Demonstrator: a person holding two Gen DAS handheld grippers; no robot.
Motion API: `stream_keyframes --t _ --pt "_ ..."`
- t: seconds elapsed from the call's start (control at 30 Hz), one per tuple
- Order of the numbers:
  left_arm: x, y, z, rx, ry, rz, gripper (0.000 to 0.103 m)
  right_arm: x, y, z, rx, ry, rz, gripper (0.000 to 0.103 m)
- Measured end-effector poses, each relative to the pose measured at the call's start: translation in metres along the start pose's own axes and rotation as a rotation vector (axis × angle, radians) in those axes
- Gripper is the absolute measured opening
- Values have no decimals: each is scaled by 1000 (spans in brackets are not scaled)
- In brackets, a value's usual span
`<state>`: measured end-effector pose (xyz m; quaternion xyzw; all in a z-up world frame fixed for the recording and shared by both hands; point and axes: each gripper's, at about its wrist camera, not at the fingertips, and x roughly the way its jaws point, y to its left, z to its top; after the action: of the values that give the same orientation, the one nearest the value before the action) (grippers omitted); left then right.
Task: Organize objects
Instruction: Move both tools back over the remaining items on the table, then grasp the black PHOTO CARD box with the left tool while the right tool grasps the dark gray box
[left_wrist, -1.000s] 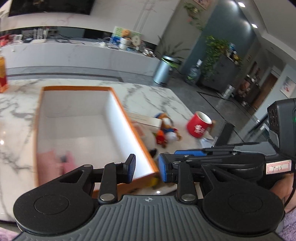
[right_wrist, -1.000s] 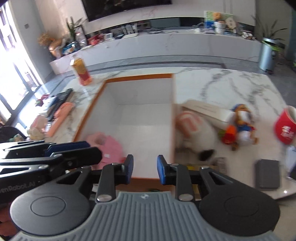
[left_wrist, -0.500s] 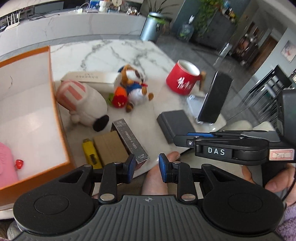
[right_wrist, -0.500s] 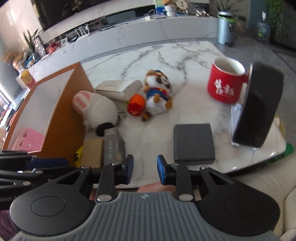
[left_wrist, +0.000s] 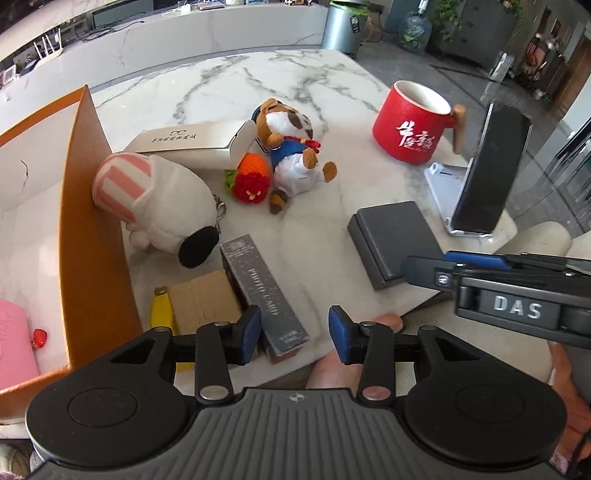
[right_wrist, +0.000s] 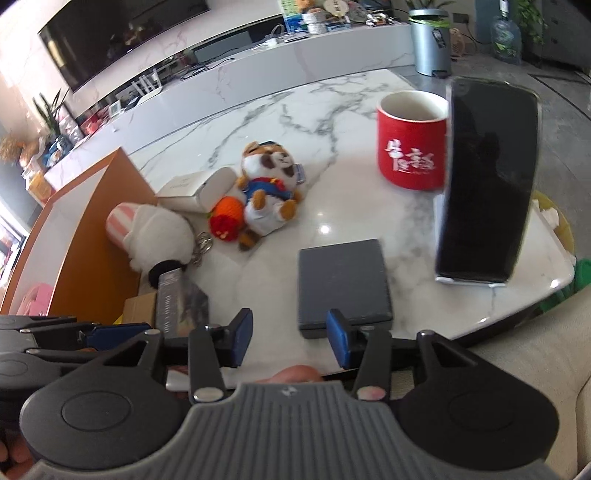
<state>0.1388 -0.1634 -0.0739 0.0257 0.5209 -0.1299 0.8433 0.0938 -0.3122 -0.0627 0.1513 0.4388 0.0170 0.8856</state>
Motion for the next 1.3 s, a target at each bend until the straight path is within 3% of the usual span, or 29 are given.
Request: stream_keyframes --t 0.13,0.37,0.43,0.63,0.77,0.8,0.87,0.9,1.1,1.3 --pt "11 -2 6 -5 25 21 48 2 -10 3 22 -3 -23 48" --pt "29 -4 17 -6 23 67 49 26 -25 11 54 23 -68 66" --pt "34 -3 20 -3 29 69 49 34 -25 14 46 34 -64 67" --pt "37 3 26 -8 25 9 33 43 -37 23 116 15 -14 72" --pt "39 2 28 -11 22 -24 30 51 -53 26 224 26 32 71" --pt "39 1 28 -13 21 -25 30 53 -55 26 235 35 31 70" --pt "40 1 27 -23 16 -30 30 56 -54 24 237 66 29 53" --pt "40 2 27 -29 15 -31 30 58 -53 23 235 79 42 49" --pt "40 3 26 -40 10 -71 30 62 -36 15 203 126 119 40" --pt "40 -1 26 -10 8 -60 29 44 -33 16 212 49 133 32"
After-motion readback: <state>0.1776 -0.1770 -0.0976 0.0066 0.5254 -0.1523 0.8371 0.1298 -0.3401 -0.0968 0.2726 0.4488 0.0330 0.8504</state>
